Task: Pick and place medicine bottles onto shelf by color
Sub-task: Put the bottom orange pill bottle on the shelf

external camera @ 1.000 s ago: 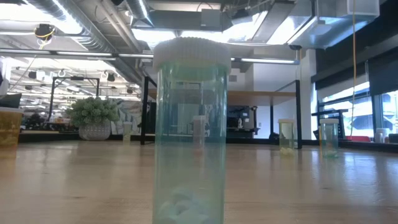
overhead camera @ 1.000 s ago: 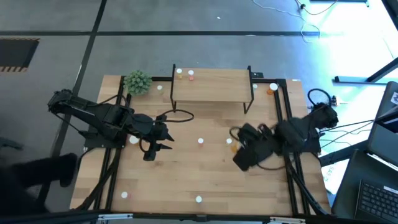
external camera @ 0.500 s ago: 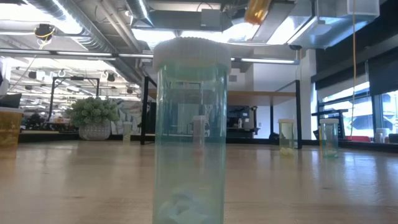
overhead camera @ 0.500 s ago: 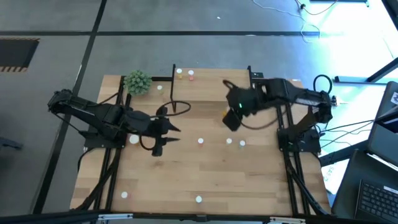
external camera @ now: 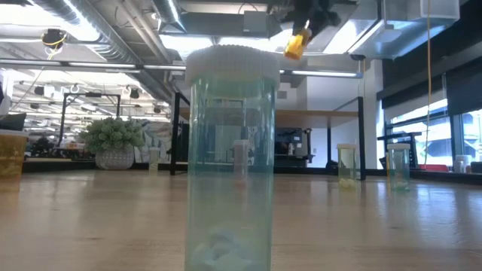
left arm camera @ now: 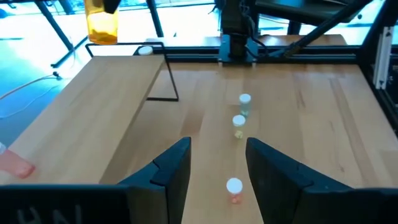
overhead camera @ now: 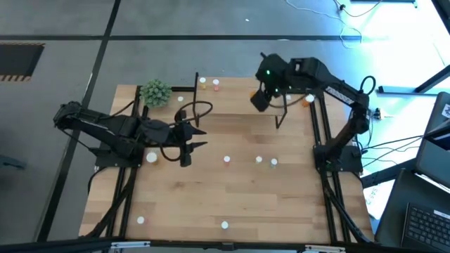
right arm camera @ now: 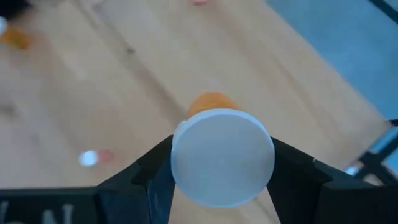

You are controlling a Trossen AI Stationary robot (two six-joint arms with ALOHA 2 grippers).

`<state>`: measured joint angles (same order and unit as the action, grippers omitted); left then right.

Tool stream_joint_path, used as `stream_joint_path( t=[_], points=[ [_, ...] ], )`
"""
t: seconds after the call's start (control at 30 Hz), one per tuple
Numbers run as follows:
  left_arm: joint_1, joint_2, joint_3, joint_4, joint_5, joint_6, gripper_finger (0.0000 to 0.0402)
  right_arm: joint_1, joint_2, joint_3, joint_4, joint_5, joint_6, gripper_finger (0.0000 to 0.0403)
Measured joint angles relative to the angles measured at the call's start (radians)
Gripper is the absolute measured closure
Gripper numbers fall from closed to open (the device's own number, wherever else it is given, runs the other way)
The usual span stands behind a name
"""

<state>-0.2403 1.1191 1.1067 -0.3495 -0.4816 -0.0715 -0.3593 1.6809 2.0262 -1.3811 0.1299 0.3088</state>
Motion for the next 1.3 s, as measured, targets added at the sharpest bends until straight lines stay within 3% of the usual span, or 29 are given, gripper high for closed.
stream_joint_path(
  t=[0.3, 0.63, 1.3],
  points=[
    [0.043, 0.0, 0.0, 0.007, 0.0, 0.0, 0.0253, -0.189, 0.085, 0.0, -0.006, -0.004, -0.158, 0.0197],
    [0.074, 0.0, 0.0, 0.006, -0.001, 0.0, 0.0253, -0.326, 0.185, 0.0, -0.053, -0.079, -0.262, 0.0197],
    [0.178, 0.0, 0.0, 0.006, -0.001, 0.001, 0.0253, -0.386, 0.262, -0.001, -0.123, -0.102, -0.322, 0.0195]
  ],
)
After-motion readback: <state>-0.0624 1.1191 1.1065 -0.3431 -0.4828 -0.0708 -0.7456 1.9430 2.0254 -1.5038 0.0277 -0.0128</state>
